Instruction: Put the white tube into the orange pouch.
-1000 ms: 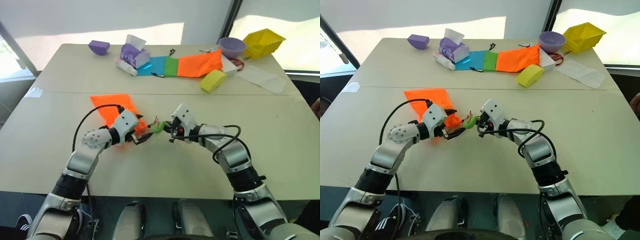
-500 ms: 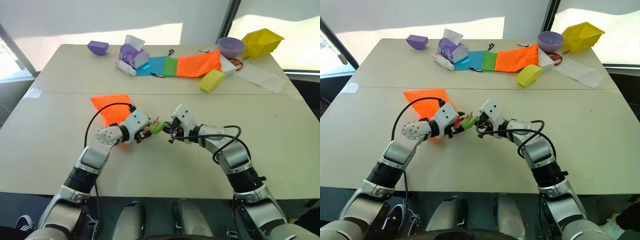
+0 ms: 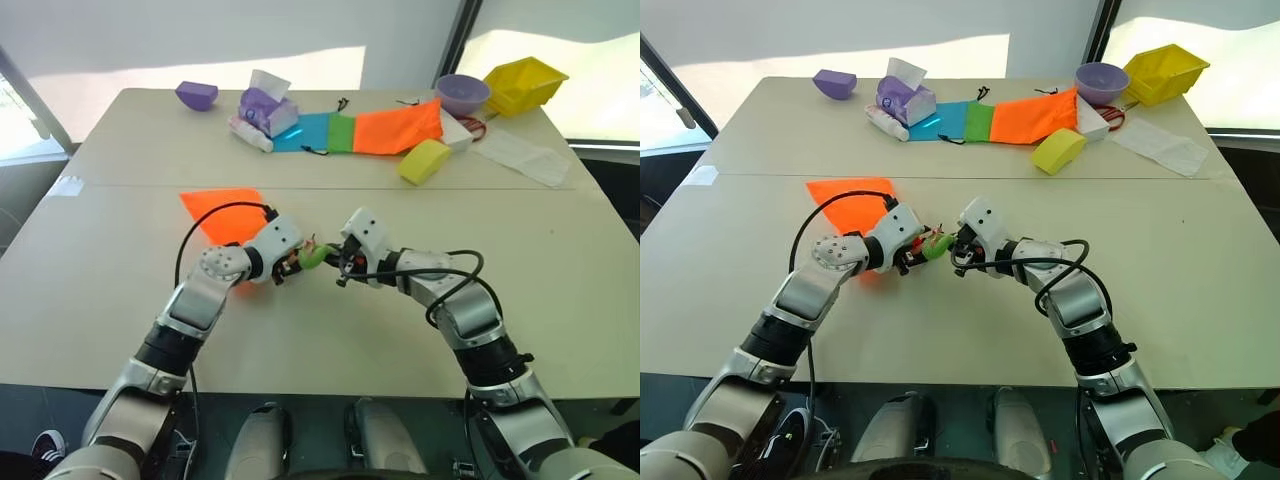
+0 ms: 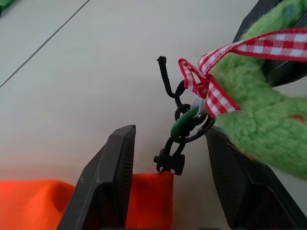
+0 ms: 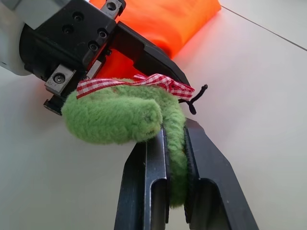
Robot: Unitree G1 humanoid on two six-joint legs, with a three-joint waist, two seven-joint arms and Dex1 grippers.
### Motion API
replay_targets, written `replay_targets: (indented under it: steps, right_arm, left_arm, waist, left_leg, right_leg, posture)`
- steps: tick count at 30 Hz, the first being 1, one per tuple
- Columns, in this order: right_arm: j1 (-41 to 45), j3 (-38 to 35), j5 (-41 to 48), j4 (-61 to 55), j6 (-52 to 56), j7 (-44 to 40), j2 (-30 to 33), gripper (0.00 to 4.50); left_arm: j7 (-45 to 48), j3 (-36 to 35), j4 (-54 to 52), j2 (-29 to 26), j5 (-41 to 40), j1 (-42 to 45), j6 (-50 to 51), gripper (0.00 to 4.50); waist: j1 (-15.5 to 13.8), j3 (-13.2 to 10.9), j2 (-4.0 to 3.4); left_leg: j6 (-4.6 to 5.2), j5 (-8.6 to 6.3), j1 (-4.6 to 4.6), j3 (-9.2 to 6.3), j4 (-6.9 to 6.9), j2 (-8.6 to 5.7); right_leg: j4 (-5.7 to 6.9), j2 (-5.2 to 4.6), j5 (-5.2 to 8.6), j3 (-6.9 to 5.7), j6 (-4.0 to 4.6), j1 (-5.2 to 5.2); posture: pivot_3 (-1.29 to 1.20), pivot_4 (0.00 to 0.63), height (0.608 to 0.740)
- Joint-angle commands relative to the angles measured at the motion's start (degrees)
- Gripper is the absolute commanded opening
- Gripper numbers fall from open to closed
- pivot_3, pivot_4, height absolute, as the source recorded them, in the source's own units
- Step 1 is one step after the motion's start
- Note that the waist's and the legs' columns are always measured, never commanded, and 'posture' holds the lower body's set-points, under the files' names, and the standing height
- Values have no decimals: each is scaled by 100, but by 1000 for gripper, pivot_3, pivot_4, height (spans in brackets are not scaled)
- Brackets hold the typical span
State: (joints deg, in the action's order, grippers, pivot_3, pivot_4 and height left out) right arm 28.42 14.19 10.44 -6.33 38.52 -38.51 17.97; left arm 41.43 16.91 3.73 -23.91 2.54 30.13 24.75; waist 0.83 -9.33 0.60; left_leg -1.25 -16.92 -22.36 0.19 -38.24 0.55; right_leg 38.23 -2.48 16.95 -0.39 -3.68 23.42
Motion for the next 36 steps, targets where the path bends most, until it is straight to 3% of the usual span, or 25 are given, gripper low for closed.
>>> replay_targets:
  steps: [1,4,5,12,15,26,29,36]
  right_arm:
    - [32,-69,86,-242,-19,36,-33,0]
    - [20,-66,97,-265,-1,43,-35,0]
    - [14,-65,98,-273,-4,45,-30,0]
    - [1,-67,124,-306,22,41,-35,0]
    - [9,-60,122,-300,19,39,-40,0]
    - [44,-53,112,-250,-17,16,-25,0]
    - [49,-63,132,-250,-6,22,-25,0]
    - [43,-57,149,-273,9,11,-14,0]
  left_arm:
    - [11,60,6,-59,118,32,-11,2465]
    - [-109,22,34,-47,172,20,-95,2465]
    - [-63,29,28,-54,147,17,-51,1930]
    - [-56,19,0,-85,150,-23,-109,1930]
    - [-107,21,-4,-76,188,-26,-98,1073]
    - [-57,24,-79,-119,227,-114,-229,1073]
    - [-60,29,-48,-103,239,-91,-217,230]
    - [-53,70,17,-76,285,-52,-295,230]
  waist:
    - [0,0,0]
    - [-1,0,0]
    - [0,0,0]
    - [2,0,0]
    - [1,0,0]
    - [0,0,0]
    - [0,0,0]
    - [-8,0,0]
  left_leg:
    - [0,0,0,0,0,0]
    - [0,0,0,0,0,0]
    - [0,0,0,0,0,0]
    - [0,0,0,0,0,0]
    - [0,0,0,0,0,0]
    - [0,0,0,0,0,0]
    - [0,0,0,0,0,0]
    - [0,0,0,0,-1,0]
  right_leg:
    - [0,0,0,0,0,0]
    - [0,0,0,0,0,0]
    - [0,0,0,0,0,0]
    - [1,0,0,1,0,0]
    - [1,0,0,1,0,0]
    - [1,0,0,1,0,0]
    - [2,0,0,1,0,0]
    - [2,0,0,0,0,0]
  posture:
    - [0,150,740]
    - [0,150,740]
    - [0,150,740]
    - [0,150,740]
    - [0,150,740]
    - [0,150,740]
    - [0,150,740]
    - [0,150,740]
